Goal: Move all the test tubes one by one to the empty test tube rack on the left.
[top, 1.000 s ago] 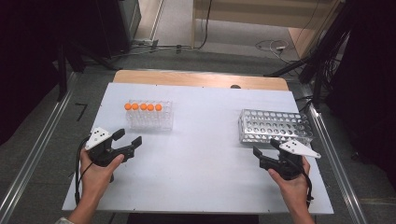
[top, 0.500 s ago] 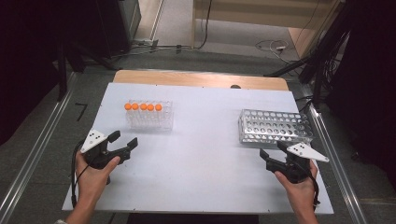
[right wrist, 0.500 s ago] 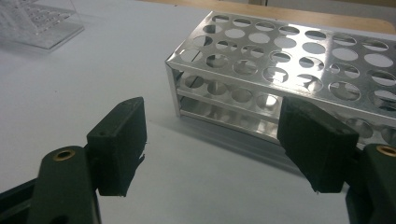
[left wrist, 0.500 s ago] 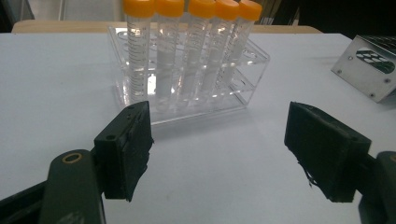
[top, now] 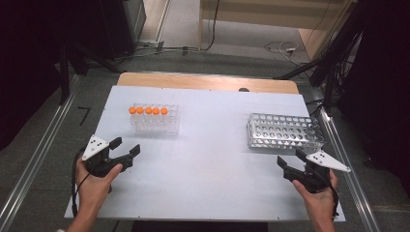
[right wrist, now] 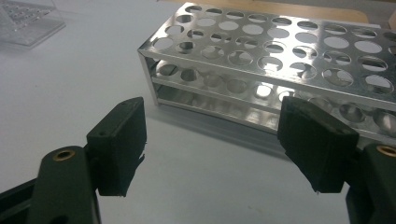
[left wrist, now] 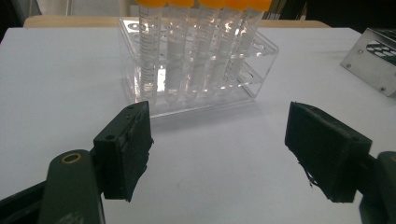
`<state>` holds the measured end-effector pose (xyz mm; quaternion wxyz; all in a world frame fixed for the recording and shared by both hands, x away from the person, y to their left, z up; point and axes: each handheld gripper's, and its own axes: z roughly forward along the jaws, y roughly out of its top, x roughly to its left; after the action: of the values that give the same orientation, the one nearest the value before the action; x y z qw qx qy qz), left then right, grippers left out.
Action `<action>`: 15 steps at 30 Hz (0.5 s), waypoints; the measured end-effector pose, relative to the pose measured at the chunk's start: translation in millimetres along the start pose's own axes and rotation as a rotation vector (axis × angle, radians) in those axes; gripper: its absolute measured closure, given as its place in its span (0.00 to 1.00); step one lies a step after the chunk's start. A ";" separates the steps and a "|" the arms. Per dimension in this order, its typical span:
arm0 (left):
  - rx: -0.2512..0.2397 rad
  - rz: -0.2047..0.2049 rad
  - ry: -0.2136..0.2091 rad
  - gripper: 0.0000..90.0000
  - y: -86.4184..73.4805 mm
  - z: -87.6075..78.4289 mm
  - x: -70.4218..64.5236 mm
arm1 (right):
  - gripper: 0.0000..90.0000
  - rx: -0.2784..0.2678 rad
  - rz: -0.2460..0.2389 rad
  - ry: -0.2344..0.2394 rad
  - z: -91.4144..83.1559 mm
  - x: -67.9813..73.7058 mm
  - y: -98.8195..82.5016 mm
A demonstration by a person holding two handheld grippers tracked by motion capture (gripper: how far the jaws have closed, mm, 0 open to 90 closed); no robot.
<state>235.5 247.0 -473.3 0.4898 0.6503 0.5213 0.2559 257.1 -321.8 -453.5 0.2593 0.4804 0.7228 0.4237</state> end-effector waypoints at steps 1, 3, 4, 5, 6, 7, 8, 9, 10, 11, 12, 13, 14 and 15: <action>0.000 -0.001 0.001 0.27 -0.2 -0.2 0.4 | 0.25 -0.001 0.002 -0.002 -0.7 -0.6 -0.2; -0.004 -0.002 0.003 0.27 -0.4 -0.9 0.7 | 0.25 -0.003 0.002 -0.005 -2.5 -2.1 -1.0; -0.004 -0.001 0.004 0.27 -0.5 -1.4 1.0 | 0.25 -0.002 0.004 -0.009 -3.4 -3.0 -1.5; -0.003 0.000 0.004 0.27 -0.7 -1.7 1.2 | 0.25 0.000 0.007 -0.012 -4.3 -4.4 -2.3; -0.002 0.001 0.007 0.27 -0.7 -2.1 1.5 | 0.25 0.000 0.010 -0.015 -4.8 -5.4 -2.8; -0.005 -0.001 0.008 0.27 -0.9 -2.4 1.6 | 0.25 0.000 0.010 -0.019 -5.5 -6.9 -3.4; -0.003 0.000 0.011 0.27 -1.0 -2.9 1.7 | 0.25 0.001 0.014 -0.023 -6.4 -8.2 -3.8; -0.006 0.000 0.011 0.27 -1.1 -3.3 2.0 | 0.25 0.000 0.017 -0.027 -7.5 -9.5 -4.4; -0.008 -0.004 0.012 0.27 -1.3 -3.9 2.5 | 0.25 -0.002 0.020 -0.029 -8.6 -10.9 -4.9; -0.006 -0.003 0.015 0.27 -1.3 -4.6 3.1 | 0.25 0.000 0.022 -0.035 -10.1 -12.5 -5.7; -0.007 -0.002 0.016 0.27 -1.7 -5.2 4.2 | 0.25 -0.001 0.024 -0.039 -10.7 -13.6 -6.3; -0.005 -0.003 0.021 0.27 -2.0 -6.1 5.3 | 0.25 0.000 0.022 -0.046 -11.7 -15.4 -7.1; -0.008 -0.007 0.023 0.27 -2.7 -6.7 6.5 | 0.25 0.001 0.023 -0.053 -12.6 -17.3 -8.0; -0.007 -0.009 0.026 0.27 -3.1 -7.2 7.0 | 0.25 0.004 0.031 -0.060 -13.9 -20.1 -9.1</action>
<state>230.4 256.2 -474.5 0.4864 0.6429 0.5295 0.2640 250.0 -346.8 -455.0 0.2731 0.5046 0.7080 0.4117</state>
